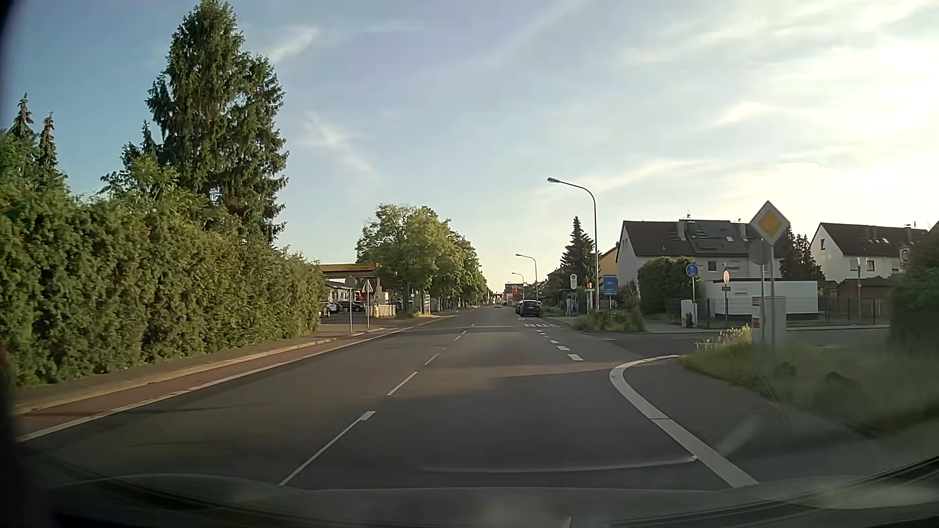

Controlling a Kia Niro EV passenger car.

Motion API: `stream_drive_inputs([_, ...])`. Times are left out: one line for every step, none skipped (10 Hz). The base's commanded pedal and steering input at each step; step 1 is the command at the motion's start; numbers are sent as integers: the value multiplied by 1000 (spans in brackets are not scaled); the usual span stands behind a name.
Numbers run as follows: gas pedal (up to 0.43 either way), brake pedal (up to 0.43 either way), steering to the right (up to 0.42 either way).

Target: Follow the waypoints while adhering to traffic rules and regulations

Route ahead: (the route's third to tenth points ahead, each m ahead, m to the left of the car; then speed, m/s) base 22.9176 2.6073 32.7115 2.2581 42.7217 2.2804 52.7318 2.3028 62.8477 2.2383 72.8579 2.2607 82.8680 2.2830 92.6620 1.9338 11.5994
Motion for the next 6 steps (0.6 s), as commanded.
stream_drive_inputs([67,30,-2])
stream_drive_inputs([67,30,-2])
stream_drive_inputs([67,30,-2])
stream_drive_inputs([67,30,-2])
stream_drive_inputs([67,30,-2])
stream_drive_inputs([67,30,-2])
